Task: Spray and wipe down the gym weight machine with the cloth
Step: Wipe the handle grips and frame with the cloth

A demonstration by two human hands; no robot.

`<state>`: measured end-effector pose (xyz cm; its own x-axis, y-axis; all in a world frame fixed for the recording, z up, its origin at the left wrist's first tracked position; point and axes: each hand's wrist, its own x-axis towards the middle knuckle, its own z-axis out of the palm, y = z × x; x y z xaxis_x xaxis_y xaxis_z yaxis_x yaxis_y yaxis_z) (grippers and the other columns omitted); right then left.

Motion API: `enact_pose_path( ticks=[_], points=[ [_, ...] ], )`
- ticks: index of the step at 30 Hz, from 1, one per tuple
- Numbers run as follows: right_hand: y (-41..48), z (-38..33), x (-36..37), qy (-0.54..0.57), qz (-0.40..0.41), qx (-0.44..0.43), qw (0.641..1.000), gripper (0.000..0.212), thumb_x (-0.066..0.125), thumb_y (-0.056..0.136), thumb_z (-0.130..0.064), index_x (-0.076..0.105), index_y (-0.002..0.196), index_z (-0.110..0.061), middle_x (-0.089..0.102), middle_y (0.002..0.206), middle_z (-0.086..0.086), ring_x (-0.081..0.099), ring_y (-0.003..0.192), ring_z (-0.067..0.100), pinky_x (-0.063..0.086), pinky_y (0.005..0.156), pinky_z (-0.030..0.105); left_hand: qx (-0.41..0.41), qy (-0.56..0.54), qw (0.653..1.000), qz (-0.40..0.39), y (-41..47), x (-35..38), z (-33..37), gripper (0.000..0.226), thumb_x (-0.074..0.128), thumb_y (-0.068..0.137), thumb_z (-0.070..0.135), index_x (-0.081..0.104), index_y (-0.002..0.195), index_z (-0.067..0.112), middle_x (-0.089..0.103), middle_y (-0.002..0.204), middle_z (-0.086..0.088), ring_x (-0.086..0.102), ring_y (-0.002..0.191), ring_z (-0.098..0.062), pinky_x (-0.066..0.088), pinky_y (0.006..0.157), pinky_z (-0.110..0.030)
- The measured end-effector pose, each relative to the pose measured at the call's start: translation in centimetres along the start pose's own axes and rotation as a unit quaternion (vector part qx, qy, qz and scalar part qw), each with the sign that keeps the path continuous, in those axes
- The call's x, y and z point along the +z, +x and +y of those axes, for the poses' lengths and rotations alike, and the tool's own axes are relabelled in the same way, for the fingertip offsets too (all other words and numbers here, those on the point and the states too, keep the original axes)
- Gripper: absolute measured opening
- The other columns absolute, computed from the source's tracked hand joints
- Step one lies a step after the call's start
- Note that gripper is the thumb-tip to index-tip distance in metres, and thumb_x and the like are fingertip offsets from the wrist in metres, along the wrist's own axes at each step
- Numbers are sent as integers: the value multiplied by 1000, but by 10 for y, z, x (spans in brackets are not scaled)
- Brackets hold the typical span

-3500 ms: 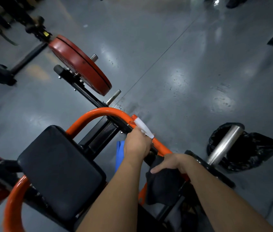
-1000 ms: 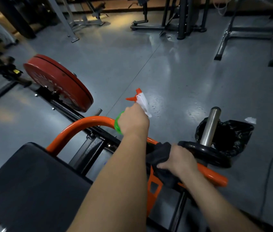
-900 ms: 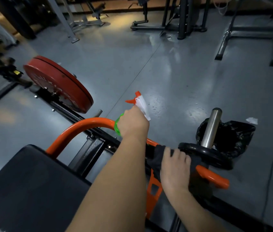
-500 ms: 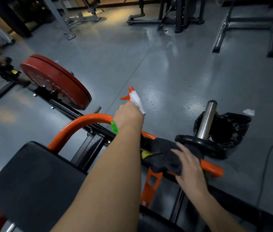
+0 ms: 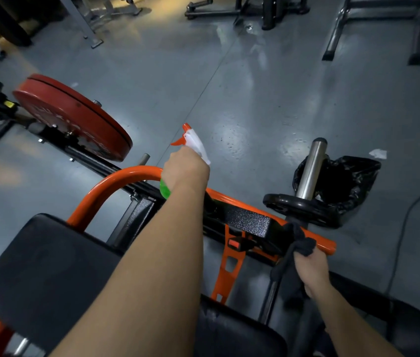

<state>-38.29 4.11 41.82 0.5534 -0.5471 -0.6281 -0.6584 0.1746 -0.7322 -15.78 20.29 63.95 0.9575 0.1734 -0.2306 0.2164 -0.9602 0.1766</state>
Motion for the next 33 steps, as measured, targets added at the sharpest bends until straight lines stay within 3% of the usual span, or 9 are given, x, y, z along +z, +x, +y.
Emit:
enact_pose_path(
  ticks=[3, 8, 12, 14, 18, 22, 29, 31, 33],
  points=[
    [-2, 1, 11, 107, 59, 77, 990, 12, 58, 94, -3, 65, 103, -6, 68, 99, 14, 65, 93, 33, 49, 81, 37, -5, 7, 1000, 1, 0, 1, 0, 26, 62, 92, 31, 60, 110, 14, 68, 115, -12, 64, 107, -34, 49, 79, -39],
    [-50, -48, 32, 181, 84, -4, 980, 32, 55, 92, 4, 66, 81, -24, 71, 88, 3, 67, 82, 16, 49, 72, 24, -17, 11, 1000, 9, -2, -1, 1, 44, 65, 92, 37, 60, 128, 12, 63, 130, -12, 61, 120, -34, 47, 87, -39],
    [-68, -57, 50, 198, 69, -84, 974, 43, 59, 93, 5, 64, 130, -16, 67, 119, -11, 62, 107, 2, 41, 84, -2, -11, 8, 1000, 6, -6, -5, 3, 47, 66, 92, 37, 58, 131, 11, 62, 131, -12, 60, 121, -34, 44, 84, -39],
    [-55, -39, 49, 205, 110, -53, 971, 34, 64, 92, 1, 65, 123, -13, 67, 113, -8, 64, 104, 9, 45, 81, 4, -9, 8, 1000, 8, -6, -5, 3, 49, 67, 91, 38, 58, 130, 10, 64, 128, -12, 61, 118, -34, 40, 78, -37],
    [-17, 14, 35, 168, 181, 56, 967, 33, 73, 87, -16, 70, 118, -7, 72, 117, 20, 67, 113, 37, 53, 93, 37, -9, 15, 1000, 9, -5, -3, 3, 48, 67, 92, 37, 58, 130, 9, 65, 124, -12, 62, 115, -34, 40, 77, -37],
    [15, 34, 13, 159, 150, 113, 969, 39, 70, 92, -15, 63, 129, -3, 67, 127, 21, 63, 118, 37, 44, 89, 30, 4, 12, 1000, 8, -3, -3, 3, 47, 69, 92, 37, 59, 129, 9, 64, 126, -14, 61, 119, -33, 42, 82, -37],
    [24, 26, 14, 172, 154, 133, 964, 27, 62, 94, -4, 61, 120, -11, 60, 112, 4, 58, 106, 23, 46, 93, 30, 4, -21, 1000, -9, -7, -6, 1, 51, 74, 90, 43, 60, 123, 7, 59, 103, -9, 56, 88, -27, 41, 73, -35],
    [28, 29, 9, 152, 132, 131, 971, 31, 65, 93, -8, 61, 124, -9, 63, 115, 7, 60, 108, 25, 46, 88, 30, 3, -27, 1000, -11, -8, -7, 1, 52, 74, 89, 45, 60, 123, 8, 63, 106, -9, 61, 95, -29, 41, 73, -36],
    [35, 34, 6, 119, 113, 128, 978, 38, 66, 93, -12, 58, 131, -8, 64, 123, 13, 61, 116, 32, 46, 88, 32, 8, -38, 999, -8, -8, -7, 1, 48, 73, 90, 47, 58, 117, 10, 63, 89, -5, 59, 87, -27, 40, 72, -34]
  ],
)
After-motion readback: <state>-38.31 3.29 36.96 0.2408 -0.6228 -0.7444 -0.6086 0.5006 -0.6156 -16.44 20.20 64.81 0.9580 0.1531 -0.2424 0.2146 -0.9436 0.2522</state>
